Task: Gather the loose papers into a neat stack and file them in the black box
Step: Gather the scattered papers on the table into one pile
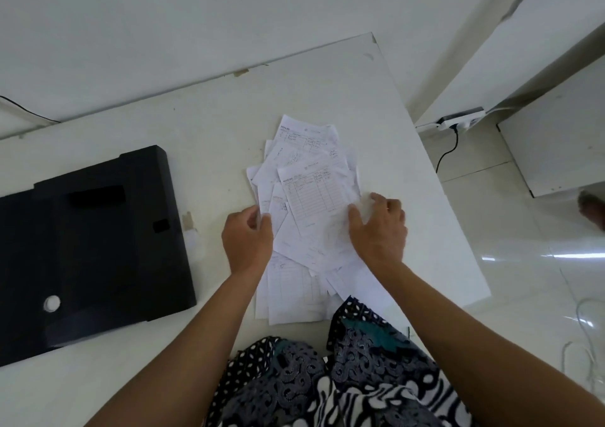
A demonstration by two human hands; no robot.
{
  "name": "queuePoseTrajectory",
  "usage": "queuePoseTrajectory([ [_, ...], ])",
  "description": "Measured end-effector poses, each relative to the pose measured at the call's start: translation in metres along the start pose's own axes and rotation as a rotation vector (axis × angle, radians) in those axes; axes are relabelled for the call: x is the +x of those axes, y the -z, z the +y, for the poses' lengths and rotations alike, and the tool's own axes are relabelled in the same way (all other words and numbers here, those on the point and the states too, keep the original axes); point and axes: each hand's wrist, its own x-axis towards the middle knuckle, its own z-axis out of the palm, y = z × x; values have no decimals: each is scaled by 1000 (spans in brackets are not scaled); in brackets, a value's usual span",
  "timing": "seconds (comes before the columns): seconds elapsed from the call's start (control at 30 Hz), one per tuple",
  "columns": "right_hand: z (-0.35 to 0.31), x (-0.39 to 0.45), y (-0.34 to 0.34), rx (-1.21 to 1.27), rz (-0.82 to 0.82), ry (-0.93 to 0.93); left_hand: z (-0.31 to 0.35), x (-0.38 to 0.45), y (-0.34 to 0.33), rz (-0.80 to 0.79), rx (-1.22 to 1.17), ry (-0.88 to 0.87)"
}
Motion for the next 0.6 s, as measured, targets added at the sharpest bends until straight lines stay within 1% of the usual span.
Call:
queuePoseTrajectory([
  [0.07, -8, -7, -11, 62, -75, 76, 6, -3, -8, -40, -23, -49],
  [0.13, -16, -9, -17, 113, -100, 102, 15, -6, -12, -42, -50, -30],
  [0.2, -16, -7, -15, 78, -27, 76, 14, -7, -12, 1, -77, 48],
  [0.27, -2, -10, -6, 10, 55, 26, 4, -11, -3, 20, -49, 70],
  [0.33, 20, -21, 3, -47, 77, 14, -15, -20, 8, 8, 62, 15],
  [0.4, 44, -40, 4, -122, 71, 57, -35, -32, 14, -38, 162, -55],
  [0.43, 53, -49, 1, -152, 73, 85, -42, -39, 14, -49, 174, -79],
  [0.5, 56, -60, -9, -140, 77, 93, -44, -51, 10, -53, 142, -100],
  [0.6, 35, -65, -25, -8, 43, 91, -29, -58, -3, -80, 33, -101],
])
